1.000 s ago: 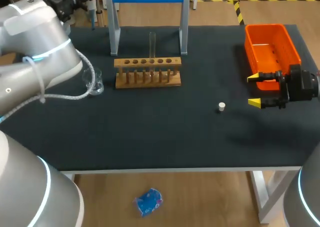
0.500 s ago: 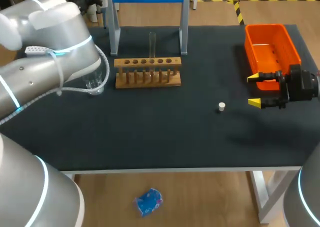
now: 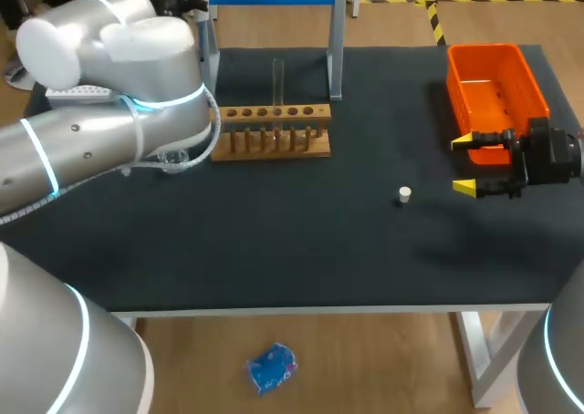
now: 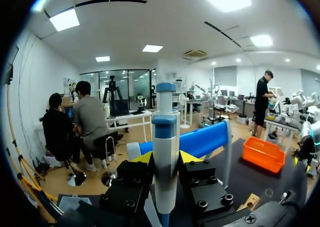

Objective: Invert the test tube, pick up the pipette, mount the tip to pipette, aspirate from beaker and dispense into the tube, eject the tip, return the pipette, and cap with the stopper.

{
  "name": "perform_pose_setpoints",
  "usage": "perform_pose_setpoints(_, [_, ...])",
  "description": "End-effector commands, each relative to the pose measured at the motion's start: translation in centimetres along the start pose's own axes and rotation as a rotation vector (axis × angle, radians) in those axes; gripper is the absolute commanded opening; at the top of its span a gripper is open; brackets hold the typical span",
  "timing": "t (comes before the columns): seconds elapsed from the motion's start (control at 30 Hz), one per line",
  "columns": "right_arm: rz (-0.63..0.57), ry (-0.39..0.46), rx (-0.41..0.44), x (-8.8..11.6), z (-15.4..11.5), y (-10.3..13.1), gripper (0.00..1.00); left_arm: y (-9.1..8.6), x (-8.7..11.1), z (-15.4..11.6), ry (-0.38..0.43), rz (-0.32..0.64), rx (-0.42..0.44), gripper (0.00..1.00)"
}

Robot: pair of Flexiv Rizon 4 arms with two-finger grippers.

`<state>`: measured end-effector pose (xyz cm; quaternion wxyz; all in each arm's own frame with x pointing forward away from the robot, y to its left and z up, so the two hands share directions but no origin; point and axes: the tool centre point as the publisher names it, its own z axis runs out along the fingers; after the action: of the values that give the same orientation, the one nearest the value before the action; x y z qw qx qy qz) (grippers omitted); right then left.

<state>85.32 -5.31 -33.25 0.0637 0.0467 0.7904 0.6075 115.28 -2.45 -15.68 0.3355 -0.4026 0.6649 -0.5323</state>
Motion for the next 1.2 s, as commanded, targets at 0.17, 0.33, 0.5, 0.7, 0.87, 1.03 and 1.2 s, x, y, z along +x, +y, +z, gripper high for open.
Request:
perform_pose_setpoints(0.17, [-0.001, -0.001, 0.003, 0.1, 0.0, 0.1, 1.0, -0.1, 0.1, 1.4, -0.067, -0.008, -0.044, 0.0])
perform_pose_setpoints(0.33, [-0.001, -0.001, 0.003, 0.1, 0.0, 0.1, 1.0, -0.2, -0.7, 2.4, -0.096, -0.011, -0.067, 0.0])
perform_pose_setpoints(0.5, [-0.001, -0.001, 0.003, 0.1, 0.0, 0.1, 1.0, -0.2, -1.4, 3.2, -0.107, -0.032, -0.075, 0.0])
perform_pose_setpoints(0.7, [-0.001, -0.001, 0.003, 0.1, 0.0, 0.1, 1.0, -0.1, -1.7, 3.7, -0.12, -0.037, -0.092, 0.0])
perform_pose_setpoints(0.87, [-0.001, -0.001, 0.003, 0.1, 0.0, 0.1, 1.0, 0.1, -1.6, 4.0, -0.142, -0.037, -0.122, 0.0])
perform_pose_setpoints(1.03, [-0.001, -0.001, 0.003, 0.1, 0.0, 0.1, 1.0, 0.5, -1.4, 4.3, -0.159, -0.032, -0.153, 0.0])
perform_pose_setpoints(1.2, [-0.001, -0.001, 0.003, 0.1, 0.0, 0.1, 1.0, 0.9, -1.1, 4.6, -0.168, -0.021, -0.181, 0.0])
